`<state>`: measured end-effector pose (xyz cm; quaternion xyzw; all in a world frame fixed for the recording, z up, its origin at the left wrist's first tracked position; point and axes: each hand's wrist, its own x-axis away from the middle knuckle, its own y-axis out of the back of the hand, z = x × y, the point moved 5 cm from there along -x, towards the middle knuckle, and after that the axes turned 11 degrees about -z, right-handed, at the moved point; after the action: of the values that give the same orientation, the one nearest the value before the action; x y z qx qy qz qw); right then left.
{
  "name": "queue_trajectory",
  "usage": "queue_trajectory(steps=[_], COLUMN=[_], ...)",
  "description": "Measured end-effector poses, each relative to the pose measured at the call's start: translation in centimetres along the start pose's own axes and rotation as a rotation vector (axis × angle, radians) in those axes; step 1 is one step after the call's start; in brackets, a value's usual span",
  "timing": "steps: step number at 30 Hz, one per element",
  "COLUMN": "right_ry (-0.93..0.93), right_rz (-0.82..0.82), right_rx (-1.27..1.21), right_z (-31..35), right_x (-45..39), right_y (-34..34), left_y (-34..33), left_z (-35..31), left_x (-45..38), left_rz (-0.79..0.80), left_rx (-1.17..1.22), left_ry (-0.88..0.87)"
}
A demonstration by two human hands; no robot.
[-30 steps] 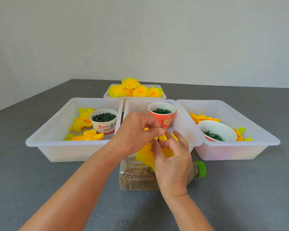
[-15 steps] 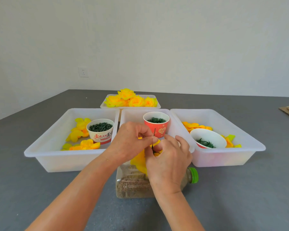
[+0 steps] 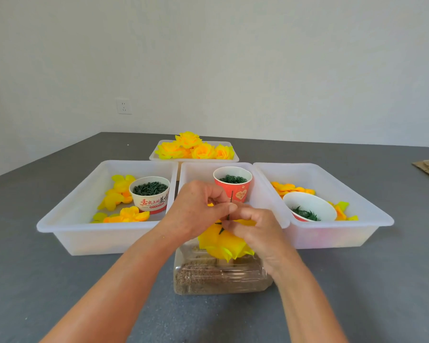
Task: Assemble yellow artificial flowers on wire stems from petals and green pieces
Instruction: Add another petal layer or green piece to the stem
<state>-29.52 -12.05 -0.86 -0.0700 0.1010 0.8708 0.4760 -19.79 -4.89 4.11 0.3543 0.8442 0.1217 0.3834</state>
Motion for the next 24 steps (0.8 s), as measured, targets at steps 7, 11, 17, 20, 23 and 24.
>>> queue_trajectory(steps=[7,11,17,20,23,24], right_ry=[0.098,0.211,0.214,0.215,0.243,0.256], right_rz=[0.242,0.081,0.071,0.099,0.077,0.054], right_rx=[0.137,0.075,0.071,0.109,0.119,0.114], right_z=[0.5,0.1,-0.4,-0.4,-0.2,-0.3], right_x=[-1.3,-1.3,-1.0,-0.9,-0.8,-0.8], right_y=[1.0,0.9,0.6,0.4,0.5,0.5], left_y=[0.1,0.1,0.1,0.2,0.1,0.1], left_z=[-0.1,-0.1,0.0,-0.1,-0.2,-0.1], left_x=[0.2,0.1,0.3,0.3,0.3,0.3], left_rz=[0.004,0.011,0.007,0.015,0.011,0.009], left_rx=[-0.007,0.001,0.009,0.019,0.021,0.022], left_ry=[0.010,0.005,0.013,0.006,0.001,0.001])
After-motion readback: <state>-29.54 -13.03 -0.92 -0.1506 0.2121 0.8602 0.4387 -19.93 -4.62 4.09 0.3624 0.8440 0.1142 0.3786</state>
